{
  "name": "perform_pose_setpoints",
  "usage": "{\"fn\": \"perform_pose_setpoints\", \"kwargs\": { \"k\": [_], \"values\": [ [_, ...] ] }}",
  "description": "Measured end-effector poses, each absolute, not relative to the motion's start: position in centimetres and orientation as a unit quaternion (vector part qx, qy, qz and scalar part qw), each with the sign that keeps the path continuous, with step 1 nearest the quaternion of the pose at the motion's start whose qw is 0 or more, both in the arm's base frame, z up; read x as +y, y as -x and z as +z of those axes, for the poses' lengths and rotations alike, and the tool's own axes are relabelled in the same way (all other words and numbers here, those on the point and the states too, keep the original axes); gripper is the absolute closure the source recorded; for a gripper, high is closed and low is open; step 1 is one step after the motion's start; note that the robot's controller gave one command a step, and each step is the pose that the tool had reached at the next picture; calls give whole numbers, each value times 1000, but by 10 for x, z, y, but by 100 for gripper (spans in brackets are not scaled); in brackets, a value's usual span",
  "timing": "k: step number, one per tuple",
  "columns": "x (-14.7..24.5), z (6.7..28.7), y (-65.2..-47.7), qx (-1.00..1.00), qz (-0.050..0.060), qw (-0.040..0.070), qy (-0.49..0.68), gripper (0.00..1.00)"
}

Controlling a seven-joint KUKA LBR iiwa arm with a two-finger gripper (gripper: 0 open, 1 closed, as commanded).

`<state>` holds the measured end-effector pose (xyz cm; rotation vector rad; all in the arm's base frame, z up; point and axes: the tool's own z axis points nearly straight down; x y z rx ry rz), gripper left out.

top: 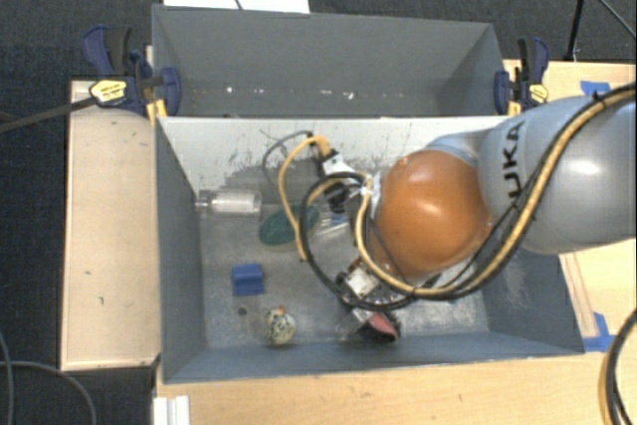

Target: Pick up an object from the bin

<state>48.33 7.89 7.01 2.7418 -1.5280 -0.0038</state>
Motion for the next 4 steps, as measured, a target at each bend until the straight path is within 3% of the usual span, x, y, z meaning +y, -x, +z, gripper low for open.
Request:
{"fn": "perform_pose_setpoints", "kwargs": {
  "k": [4],
  "values": [
    [79, 70, -483, -487, -1, 3, -873, 100]
  ]
}}
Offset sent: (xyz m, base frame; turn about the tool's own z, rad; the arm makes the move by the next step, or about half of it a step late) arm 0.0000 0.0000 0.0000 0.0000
